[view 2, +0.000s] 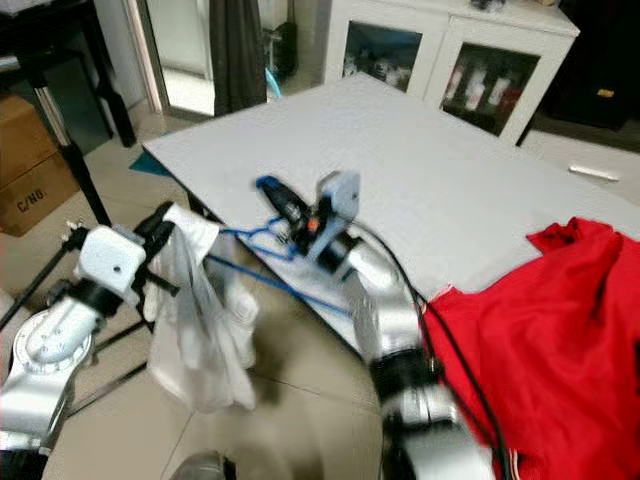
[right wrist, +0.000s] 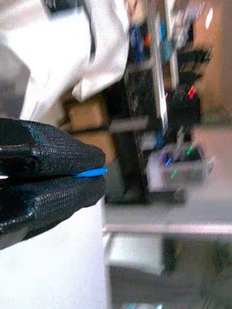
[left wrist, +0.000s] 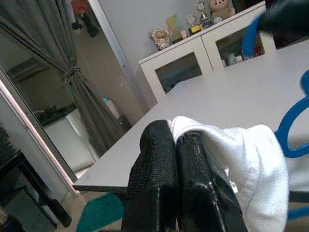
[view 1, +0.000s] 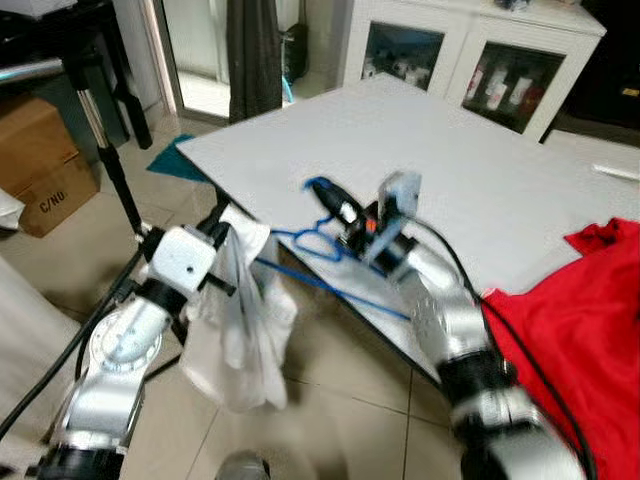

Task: Hang hanger

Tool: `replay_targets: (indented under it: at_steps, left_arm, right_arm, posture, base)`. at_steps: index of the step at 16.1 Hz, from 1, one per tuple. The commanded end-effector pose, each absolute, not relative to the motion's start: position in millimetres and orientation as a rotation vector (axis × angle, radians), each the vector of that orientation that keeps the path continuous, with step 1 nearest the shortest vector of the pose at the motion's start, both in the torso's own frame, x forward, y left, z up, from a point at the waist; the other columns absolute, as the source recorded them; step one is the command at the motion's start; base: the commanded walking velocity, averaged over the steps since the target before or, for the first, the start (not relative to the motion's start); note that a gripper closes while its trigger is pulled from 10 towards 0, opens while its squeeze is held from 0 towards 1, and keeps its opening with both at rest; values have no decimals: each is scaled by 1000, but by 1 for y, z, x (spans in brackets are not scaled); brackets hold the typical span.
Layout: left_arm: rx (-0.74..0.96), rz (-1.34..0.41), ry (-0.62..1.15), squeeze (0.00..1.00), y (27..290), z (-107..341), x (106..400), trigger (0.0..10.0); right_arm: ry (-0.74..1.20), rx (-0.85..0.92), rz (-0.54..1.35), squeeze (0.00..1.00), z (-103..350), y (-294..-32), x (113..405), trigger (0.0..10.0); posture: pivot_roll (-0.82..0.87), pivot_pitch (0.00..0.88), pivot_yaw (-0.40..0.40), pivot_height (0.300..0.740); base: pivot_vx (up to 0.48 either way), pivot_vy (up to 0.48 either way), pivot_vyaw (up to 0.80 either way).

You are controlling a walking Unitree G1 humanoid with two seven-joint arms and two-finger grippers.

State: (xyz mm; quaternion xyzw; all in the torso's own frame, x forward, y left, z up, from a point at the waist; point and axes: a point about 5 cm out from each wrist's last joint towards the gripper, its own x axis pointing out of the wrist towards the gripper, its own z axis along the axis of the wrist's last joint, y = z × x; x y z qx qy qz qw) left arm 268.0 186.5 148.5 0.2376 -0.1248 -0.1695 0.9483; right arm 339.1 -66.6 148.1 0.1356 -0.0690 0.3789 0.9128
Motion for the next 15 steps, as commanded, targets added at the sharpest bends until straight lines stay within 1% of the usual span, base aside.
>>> replay_targets:
  at_steps: [1, 3, 6, 9, 12, 15]
  left_arm:
    - [470, -335, -274, 0, 184, 150, 269, 10000]
    - [461, -335, -273, 0, 182, 149, 268, 10000]
    - [446, -310, -289, 0, 182, 152, 270, 10000]
    - [451, -286, -309, 0, 185, 156, 272, 10000]
    - [458, -258, -319, 0, 189, 159, 273, 10000]
    - [456, -244, -322, 0, 189, 160, 274, 10000]
  right_arm:
    - [-65, 264, 702, 0, 141, -76, 348, 10000]
    - [-18, 259, 629, 0, 137, -84, 358, 10000]
    - [71, 278, 439, 0, 134, -106, 376, 10000]
    - [76, 270, 319, 0, 145, -126, 389, 10000]
    - [134, 269, 218, 0, 145, -138, 395, 10000]
    - [258, 362, 127, 0, 122, -139, 389, 10000]
  posture:
    - [161, 0, -56, 740]
    - [161, 0, -64, 740]
    - [160, 0, -74, 740]
    - [157, 0, -80, 740]
    - [157, 0, -81, 740]
    - [160, 0, -83, 740]
  base:
    - [0, 0, 0]
    - [0, 0, 0]
    - [0, 0, 0]
    - [0, 0, 0]
    - [0, 0, 0]
    - [0, 0, 0]
